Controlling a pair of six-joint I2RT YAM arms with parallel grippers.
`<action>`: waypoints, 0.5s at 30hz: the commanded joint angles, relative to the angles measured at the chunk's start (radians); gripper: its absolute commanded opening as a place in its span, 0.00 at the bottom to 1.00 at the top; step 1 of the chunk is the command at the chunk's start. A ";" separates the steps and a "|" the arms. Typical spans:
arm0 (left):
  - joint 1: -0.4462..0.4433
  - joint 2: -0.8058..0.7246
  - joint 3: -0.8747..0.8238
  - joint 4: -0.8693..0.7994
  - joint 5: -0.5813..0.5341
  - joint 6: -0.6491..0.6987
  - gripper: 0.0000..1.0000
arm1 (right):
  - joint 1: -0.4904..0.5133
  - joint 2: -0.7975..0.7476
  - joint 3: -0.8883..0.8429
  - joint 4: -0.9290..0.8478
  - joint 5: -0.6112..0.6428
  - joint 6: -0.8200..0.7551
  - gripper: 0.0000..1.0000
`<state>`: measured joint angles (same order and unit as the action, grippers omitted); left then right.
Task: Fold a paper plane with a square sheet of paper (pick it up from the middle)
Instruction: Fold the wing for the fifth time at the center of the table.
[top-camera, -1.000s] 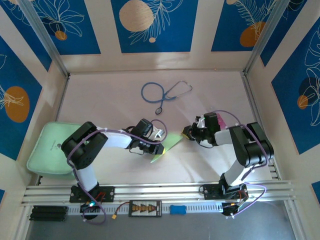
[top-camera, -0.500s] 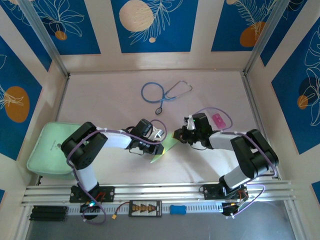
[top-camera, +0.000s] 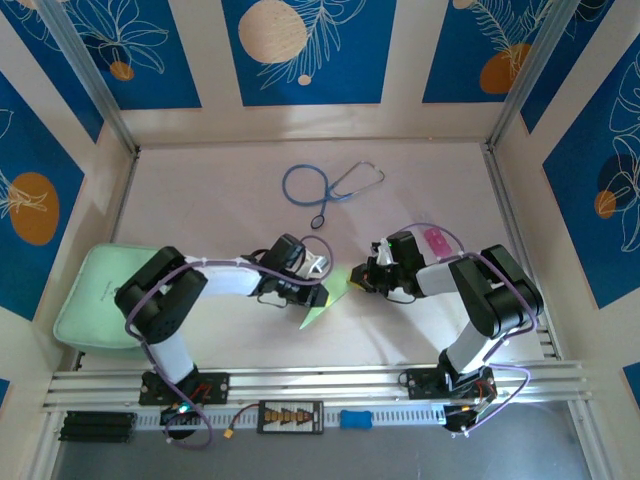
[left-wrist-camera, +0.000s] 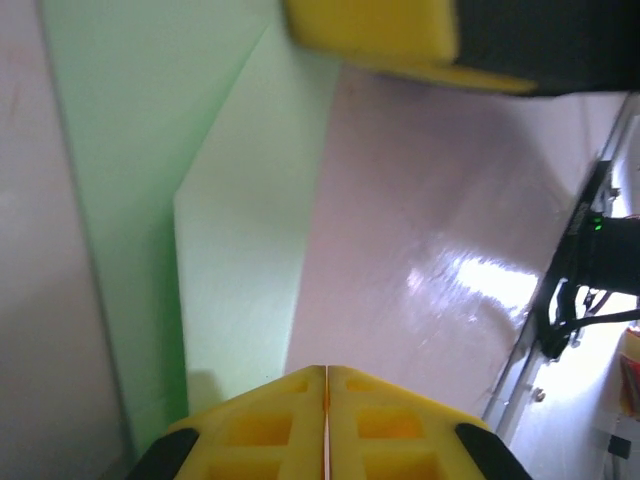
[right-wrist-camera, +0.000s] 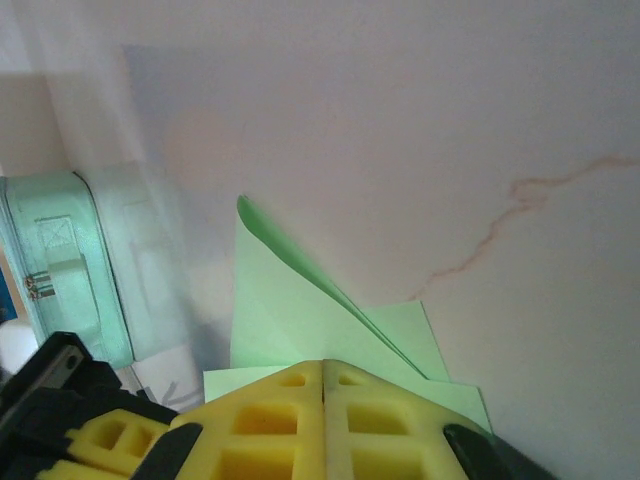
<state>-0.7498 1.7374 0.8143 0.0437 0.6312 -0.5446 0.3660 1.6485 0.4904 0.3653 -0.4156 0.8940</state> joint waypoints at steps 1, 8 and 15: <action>0.003 0.034 0.076 0.023 0.062 -0.020 0.11 | -0.003 0.034 -0.023 -0.052 0.055 -0.028 0.02; -0.006 0.142 0.133 -0.018 0.064 -0.003 0.12 | 0.001 0.033 -0.023 -0.066 0.059 -0.026 0.02; -0.008 0.145 0.034 -0.020 0.010 0.015 0.13 | 0.000 0.033 -0.021 -0.083 0.067 -0.030 0.02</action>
<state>-0.7509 1.8755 0.8921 0.0696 0.6762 -0.5495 0.3660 1.6485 0.4904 0.3622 -0.4149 0.8932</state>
